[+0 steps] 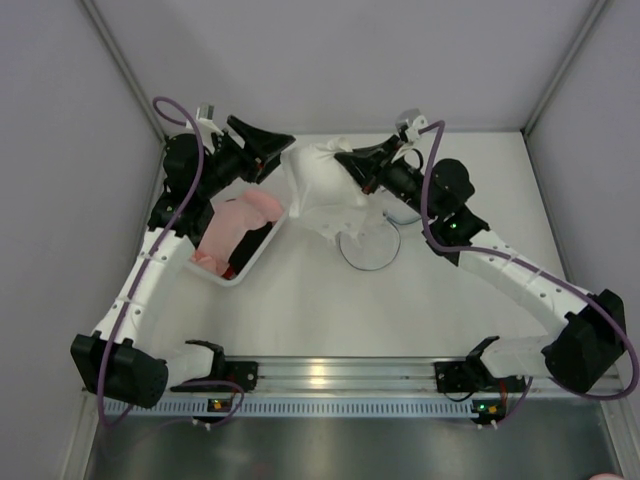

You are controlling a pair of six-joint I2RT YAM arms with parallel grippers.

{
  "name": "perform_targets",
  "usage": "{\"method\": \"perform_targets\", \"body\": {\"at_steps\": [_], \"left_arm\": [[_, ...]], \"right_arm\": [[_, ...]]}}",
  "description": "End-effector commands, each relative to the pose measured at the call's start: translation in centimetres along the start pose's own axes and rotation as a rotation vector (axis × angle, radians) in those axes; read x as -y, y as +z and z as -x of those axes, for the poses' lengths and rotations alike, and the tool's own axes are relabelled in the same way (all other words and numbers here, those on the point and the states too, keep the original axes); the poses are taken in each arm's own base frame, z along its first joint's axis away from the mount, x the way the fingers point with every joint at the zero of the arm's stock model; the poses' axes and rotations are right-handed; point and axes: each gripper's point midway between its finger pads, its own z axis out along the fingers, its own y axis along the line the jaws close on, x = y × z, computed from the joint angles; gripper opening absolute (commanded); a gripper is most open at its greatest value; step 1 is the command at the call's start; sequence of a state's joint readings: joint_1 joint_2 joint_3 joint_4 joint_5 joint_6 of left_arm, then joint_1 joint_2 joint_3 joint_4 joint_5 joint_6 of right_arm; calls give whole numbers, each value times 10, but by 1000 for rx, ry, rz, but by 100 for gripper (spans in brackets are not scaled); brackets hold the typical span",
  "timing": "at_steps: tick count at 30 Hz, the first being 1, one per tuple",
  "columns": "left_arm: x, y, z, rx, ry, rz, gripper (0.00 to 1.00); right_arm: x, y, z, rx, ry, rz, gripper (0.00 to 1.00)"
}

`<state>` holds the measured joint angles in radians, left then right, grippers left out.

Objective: Place the bra in the laundry bag and zip it closed

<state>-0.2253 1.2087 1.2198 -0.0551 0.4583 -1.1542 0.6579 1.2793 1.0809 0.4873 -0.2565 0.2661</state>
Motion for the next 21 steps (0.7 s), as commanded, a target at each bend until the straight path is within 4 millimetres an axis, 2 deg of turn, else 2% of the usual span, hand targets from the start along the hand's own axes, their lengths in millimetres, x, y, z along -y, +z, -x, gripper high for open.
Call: {"method": "perform_targets", "body": {"at_steps": [1, 4, 6, 8, 10, 11, 12, 14, 15, 21], "left_arm": [[11, -2, 0, -1, -1, -30, 70], [17, -3, 1, 0, 7, -47, 59], [17, -4, 2, 8, 13, -47, 58], [12, -2, 2, 10, 15, -34, 58], [8, 0, 0, -1, 5, -26, 50], [7, 0, -1, -5, 2, -24, 45], [8, 1, 0, -6, 3, -30, 28], [11, 2, 0, -5, 7, -45, 7], [18, 2, 3, 8, 26, -78, 0], [44, -8, 9, 48, 129, -173, 0]], "right_arm": [[-8, 6, 45, 126, -33, 34, 0], [-7, 7, 44, 122, -36, 31, 0], [-4, 6, 44, 127, -38, 16, 0], [-3, 6, 46, 136, -47, 10, 0], [-5, 6, 49, 142, -49, 15, 0], [-6, 6, 50, 145, -49, 20, 0], [-8, 6, 50, 144, -46, 31, 0], [-8, 6, 50, 144, -46, 31, 0], [-7, 5, 48, 140, -45, 30, 0], [-2, -6, 36, 124, -38, -3, 0]]}}
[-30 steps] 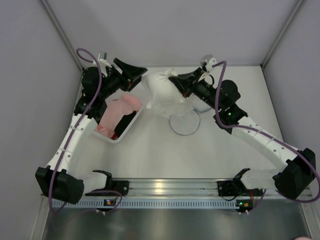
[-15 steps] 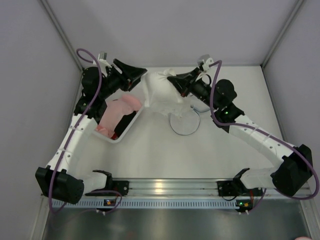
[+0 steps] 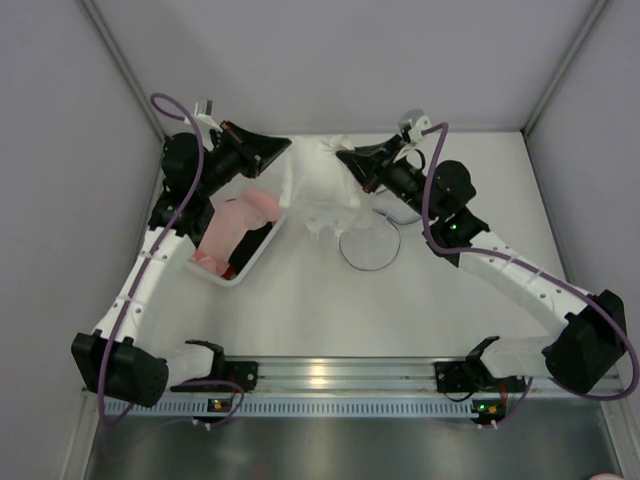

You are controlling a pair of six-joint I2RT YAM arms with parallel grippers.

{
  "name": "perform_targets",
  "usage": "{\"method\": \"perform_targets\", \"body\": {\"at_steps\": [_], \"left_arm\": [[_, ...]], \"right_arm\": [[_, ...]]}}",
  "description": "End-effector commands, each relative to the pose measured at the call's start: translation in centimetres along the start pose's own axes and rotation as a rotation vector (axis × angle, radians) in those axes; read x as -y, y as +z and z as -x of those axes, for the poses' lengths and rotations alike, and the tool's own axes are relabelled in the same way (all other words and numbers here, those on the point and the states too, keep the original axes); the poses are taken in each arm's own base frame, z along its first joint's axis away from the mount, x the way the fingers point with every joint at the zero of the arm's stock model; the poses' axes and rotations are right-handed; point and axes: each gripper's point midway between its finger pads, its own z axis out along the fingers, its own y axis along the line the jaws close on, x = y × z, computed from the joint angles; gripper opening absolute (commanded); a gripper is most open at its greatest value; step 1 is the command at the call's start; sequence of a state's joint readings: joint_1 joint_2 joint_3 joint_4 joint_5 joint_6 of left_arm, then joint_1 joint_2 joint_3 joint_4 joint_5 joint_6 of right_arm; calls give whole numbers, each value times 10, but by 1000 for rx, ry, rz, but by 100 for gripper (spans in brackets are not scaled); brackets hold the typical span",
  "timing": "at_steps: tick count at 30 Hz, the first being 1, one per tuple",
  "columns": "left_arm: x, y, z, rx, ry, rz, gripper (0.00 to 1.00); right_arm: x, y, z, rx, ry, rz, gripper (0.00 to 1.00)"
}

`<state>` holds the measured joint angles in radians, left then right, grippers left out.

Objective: Place the bra in the laundry bag and zip it closed

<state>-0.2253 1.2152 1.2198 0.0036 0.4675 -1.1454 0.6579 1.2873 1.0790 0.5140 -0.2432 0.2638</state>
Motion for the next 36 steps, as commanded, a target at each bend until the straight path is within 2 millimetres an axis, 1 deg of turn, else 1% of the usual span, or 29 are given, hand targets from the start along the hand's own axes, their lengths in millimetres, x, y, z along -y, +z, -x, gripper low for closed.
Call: {"method": "perform_targets", "body": {"at_steps": [1, 2, 4, 5, 6, 7, 9, 10, 13, 14, 17, 18, 19, 20, 24, 27, 28, 30, 31, 32, 33, 34, 35, 36], "left_arm": [[40, -10, 8, 42, 105, -145, 0], [43, -10, 8, 42, 106, -156, 0], [47, -11, 7, 31, 107, -175, 0], [46, -10, 6, 29, 112, -175, 0], [47, -9, 2, 23, 122, -177, 0], [45, -8, 0, 17, 124, -176, 0], [46, -8, -2, 11, 131, -180, 0], [48, -10, -2, 12, 140, -187, 0], [56, -15, 0, 30, 173, -202, 0], [58, -16, 1, 38, 186, -205, 0], [63, -21, 4, 58, 205, -211, 0], [65, -22, 4, 61, 211, -216, 0], [65, -22, 4, 61, 214, -216, 0], [65, -22, 4, 60, 217, -216, 0], [64, -21, 4, 58, 237, -218, 0], [62, -20, 3, 54, 245, -215, 0], [63, -21, 3, 56, 246, -217, 0], [63, -20, 4, 57, 255, -215, 0], [64, -20, 5, 60, 258, -213, 0], [61, -19, 5, 60, 267, -203, 0], [62, -19, 5, 60, 270, -203, 0], [62, -20, 5, 60, 277, -204, 0], [62, -19, 5, 58, 277, -205, 0], [63, -19, 5, 55, 279, -207, 0]], "right_arm": [[-4, -9, 31, 100, -27, 2, 0], [-3, -11, 26, 93, -18, -3, 0], [-5, -13, 29, 110, 21, 1, 0], [-9, -15, 22, 101, 39, 26, 2], [-12, -15, 19, 106, 70, 41, 6], [-15, -15, 22, 127, 81, 60, 11], [-16, -14, 12, 105, 104, 72, 16], [-16, -13, 10, 101, 107, 72, 24], [-17, -12, 8, 95, 122, 79, 35], [-18, -12, 10, 98, 127, 86, 43], [-21, -11, 17, 109, 146, 93, 48], [-20, -11, 14, 93, 159, 83, 51], [-16, -11, 15, 89, 170, 55, 57], [-14, -11, 14, 62, 198, 34, 58], [-16, -19, 23, 71, 217, 12, 61], [-18, -24, 22, 48, 205, 14, 63], [-13, -25, 16, 22, 212, -18, 67], [-7, -28, 9, -17, 236, -65, 68], [-3, -31, 4, -33, 257, -93, 73], [-1, -35, -5, -66, 312, -121, 75], [-2, -38, -8, -71, 340, -128, 77], [-2, -41, -21, -89, 383, -131, 81], [-6, -42, -17, -60, 387, -108, 83], [-6, -42, -19, -56, 394, -101, 84]]}}
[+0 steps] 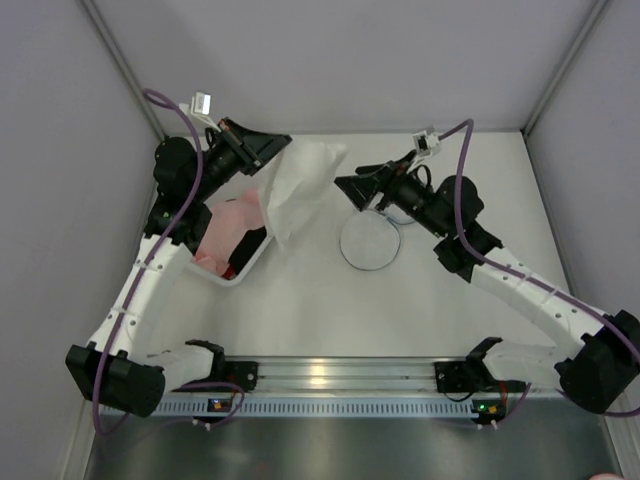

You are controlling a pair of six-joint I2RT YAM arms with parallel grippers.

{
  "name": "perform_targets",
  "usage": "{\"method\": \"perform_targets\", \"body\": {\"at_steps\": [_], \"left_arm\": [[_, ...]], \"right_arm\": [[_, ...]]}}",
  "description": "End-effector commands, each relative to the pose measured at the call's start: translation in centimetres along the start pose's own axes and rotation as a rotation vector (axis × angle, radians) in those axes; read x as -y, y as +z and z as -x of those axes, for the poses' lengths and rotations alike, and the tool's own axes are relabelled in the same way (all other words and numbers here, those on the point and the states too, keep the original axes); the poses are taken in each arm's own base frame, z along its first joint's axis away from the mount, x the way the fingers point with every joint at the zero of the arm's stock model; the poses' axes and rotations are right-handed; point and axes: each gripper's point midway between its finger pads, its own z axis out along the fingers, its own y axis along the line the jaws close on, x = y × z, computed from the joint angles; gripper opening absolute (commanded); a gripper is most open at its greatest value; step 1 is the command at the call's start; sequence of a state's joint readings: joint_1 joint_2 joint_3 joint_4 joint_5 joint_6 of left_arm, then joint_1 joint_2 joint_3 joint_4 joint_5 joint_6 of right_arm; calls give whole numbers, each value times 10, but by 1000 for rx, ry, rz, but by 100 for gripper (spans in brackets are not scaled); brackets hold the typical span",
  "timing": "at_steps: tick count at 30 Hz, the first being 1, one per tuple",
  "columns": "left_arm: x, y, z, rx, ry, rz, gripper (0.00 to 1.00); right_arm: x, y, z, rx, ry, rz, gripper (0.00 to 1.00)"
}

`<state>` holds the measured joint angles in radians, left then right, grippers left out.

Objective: Place the bra in the laundry bag and zip it closed

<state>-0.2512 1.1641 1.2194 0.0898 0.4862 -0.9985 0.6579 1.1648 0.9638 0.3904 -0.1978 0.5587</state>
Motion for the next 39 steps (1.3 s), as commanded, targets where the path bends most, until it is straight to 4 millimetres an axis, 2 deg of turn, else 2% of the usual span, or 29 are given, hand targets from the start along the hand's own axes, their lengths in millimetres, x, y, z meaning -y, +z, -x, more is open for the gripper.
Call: {"method": "perform_targets", "body": {"at_steps": [1, 5, 12, 15, 22, 25, 29, 33, 37, 39], "left_arm": [[28, -4, 13, 38, 77, -80, 0], [29, -3, 10, 17, 82, -92, 0], [35, -7, 9, 3, 107, -108, 0], [34, -7, 9, 3, 115, -101, 0], [36, -7, 8, -10, 124, -109, 0], [39, -9, 9, -7, 134, -107, 0], [37, -8, 9, -8, 129, -103, 0], [34, -7, 7, -12, 116, -97, 0], [34, -6, 8, -9, 116, -95, 0], [35, -6, 8, -12, 120, -99, 0]], "right_arm": [[3, -7, 5, 35, 79, -21, 84], [11, 1, 9, 40, 58, -54, 88], [25, 10, 52, 130, 55, -77, 92], [18, 16, 56, 127, 77, -30, 92], [26, 36, 41, 100, 137, -5, 93], [29, 37, 33, 79, 164, -7, 93], [23, 29, 31, 84, 230, 12, 92], [10, 18, 31, 95, 273, 75, 89], [1, 13, 29, 83, 230, 108, 89], [-5, 12, 19, 48, 141, 160, 90]]}}
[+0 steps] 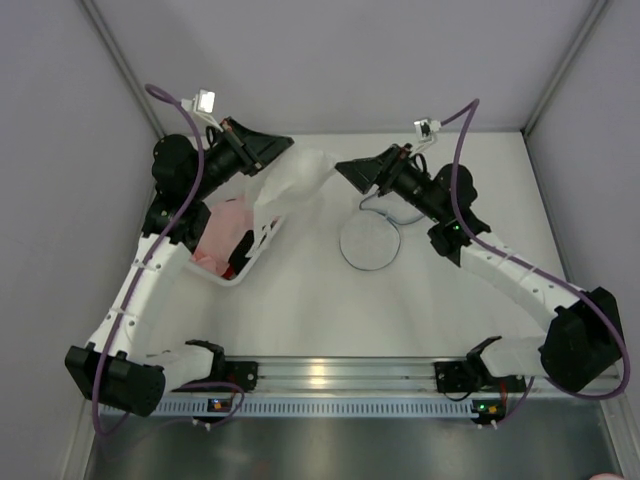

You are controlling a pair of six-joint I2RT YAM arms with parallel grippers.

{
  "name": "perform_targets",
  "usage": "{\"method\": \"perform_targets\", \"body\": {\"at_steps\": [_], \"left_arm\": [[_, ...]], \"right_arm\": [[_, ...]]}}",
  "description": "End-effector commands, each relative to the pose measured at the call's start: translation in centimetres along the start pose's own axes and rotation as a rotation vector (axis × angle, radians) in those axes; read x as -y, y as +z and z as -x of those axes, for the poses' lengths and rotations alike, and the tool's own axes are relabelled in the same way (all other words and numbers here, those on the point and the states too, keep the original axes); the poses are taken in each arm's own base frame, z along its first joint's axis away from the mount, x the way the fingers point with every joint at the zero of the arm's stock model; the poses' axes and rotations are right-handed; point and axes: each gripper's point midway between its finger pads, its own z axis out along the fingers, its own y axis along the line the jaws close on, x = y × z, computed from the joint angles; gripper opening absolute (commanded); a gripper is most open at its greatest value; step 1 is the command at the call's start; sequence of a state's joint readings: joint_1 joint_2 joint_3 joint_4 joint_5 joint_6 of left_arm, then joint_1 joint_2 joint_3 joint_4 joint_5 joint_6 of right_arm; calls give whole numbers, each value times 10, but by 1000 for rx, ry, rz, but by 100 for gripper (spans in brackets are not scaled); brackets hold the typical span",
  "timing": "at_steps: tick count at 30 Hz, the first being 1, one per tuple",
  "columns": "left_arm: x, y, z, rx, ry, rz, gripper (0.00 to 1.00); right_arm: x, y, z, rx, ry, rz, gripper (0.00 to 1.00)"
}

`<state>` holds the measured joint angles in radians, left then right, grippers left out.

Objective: Place the bra in the laundry bag and zip it closed

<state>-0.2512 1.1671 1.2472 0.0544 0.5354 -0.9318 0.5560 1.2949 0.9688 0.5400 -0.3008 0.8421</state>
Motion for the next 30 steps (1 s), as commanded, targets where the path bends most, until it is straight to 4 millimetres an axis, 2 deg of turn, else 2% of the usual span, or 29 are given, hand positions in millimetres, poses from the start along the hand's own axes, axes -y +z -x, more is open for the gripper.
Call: {"method": "perform_targets", "body": {"at_steps": [1, 2, 5, 8, 9, 10, 11, 16, 17, 20, 23, 25, 30], "left_arm": [[30, -4, 15, 34, 65, -82, 0], [33, -5, 15, 30, 68, -88, 0], [37, -5, 13, 9, 89, -110, 0], [39, -4, 9, -18, 95, -125, 0], [38, -3, 9, -22, 101, -124, 0], [40, -4, 9, -27, 106, -128, 0], [39, -3, 8, -36, 110, -123, 0], [41, -2, 4, -75, 123, -145, 0], [43, -2, 4, -80, 124, -151, 0], [40, 1, 1, -99, 119, -156, 0], [38, 4, 0, -112, 109, -157, 0], [40, 5, 0, -115, 111, -164, 0], [46, 4, 1, -118, 128, -181, 0]], "right_arm": [[-40, -9, 9, 24, -167, 186, 90], [-38, -10, 6, 19, -211, 197, 91], [-24, -14, -5, -1, -514, 223, 95], [-19, -14, -11, -43, -643, 238, 98], [-24, -15, -6, -36, -731, 259, 99], [-21, -16, -10, -65, -754, 257, 99], [-24, -14, -2, -51, -834, 259, 99], [-25, -16, 8, -107, -1024, 251, 99], [-29, -15, 12, -96, -1041, 255, 99], [-41, -14, 3, -131, -1021, 344, 99], [-45, -7, -5, -157, -982, 399, 99], [-37, -1, -16, -200, -955, 414, 99], [-37, 6, -37, -247, -925, 468, 99]]}}
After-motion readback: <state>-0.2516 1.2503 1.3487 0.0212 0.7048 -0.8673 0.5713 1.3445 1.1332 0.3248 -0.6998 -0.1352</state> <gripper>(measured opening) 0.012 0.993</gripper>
